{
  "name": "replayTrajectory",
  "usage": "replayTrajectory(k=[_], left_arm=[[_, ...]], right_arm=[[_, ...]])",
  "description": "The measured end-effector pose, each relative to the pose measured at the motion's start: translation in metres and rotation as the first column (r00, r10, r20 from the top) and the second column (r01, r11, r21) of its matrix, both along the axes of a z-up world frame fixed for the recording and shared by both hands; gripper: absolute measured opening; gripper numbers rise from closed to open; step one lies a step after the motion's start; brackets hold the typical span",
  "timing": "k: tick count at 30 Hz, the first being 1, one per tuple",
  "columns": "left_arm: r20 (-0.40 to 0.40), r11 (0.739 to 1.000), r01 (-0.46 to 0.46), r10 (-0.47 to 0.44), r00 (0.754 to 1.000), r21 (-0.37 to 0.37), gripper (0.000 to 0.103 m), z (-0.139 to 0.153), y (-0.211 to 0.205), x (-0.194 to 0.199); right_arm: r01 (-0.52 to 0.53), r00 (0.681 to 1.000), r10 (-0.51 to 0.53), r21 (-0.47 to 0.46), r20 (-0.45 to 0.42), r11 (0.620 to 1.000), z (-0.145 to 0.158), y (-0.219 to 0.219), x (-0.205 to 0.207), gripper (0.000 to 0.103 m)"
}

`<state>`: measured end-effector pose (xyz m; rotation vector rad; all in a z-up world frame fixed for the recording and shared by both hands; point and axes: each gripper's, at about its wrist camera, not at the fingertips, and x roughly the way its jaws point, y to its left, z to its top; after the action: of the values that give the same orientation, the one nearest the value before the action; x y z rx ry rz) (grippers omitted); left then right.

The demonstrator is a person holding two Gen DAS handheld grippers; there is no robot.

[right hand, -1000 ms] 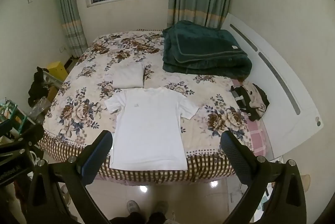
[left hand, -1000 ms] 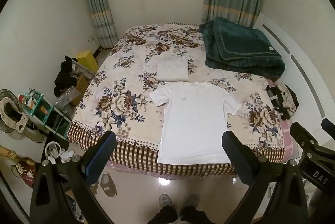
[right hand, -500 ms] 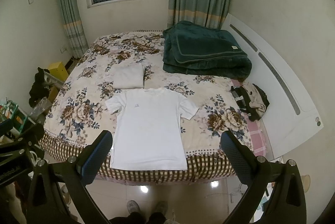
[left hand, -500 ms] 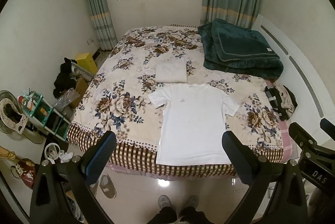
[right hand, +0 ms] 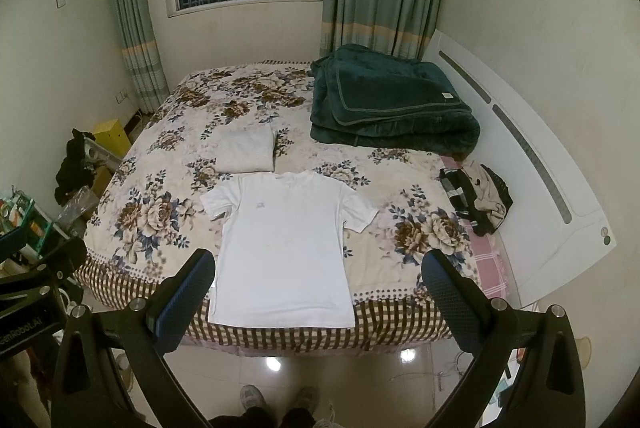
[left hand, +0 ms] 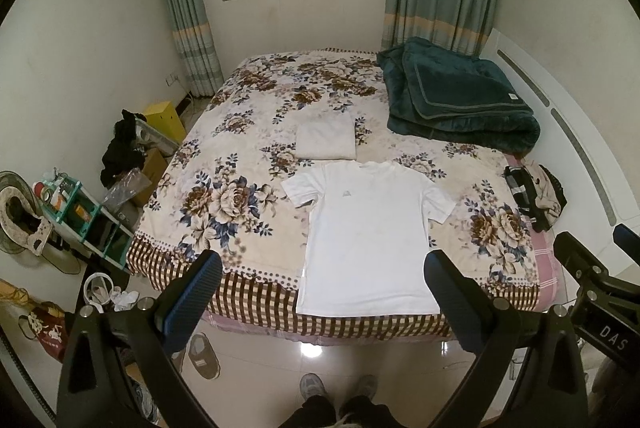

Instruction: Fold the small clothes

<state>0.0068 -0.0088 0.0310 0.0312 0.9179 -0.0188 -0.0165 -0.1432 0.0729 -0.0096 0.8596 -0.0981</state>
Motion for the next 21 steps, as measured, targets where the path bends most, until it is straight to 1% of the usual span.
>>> replayTrajectory(k=[21], left_arm=[[0.002, 1.0, 0.002, -0.002, 1.0, -0.006, 0.103, -0.0007, -0.0001, -0.0024]], right_arm=[[-0.003, 1.0, 0.003, -0.003, 0.003, 1.0, 0.0038, -0.0008, -0.0004, 0.103]])
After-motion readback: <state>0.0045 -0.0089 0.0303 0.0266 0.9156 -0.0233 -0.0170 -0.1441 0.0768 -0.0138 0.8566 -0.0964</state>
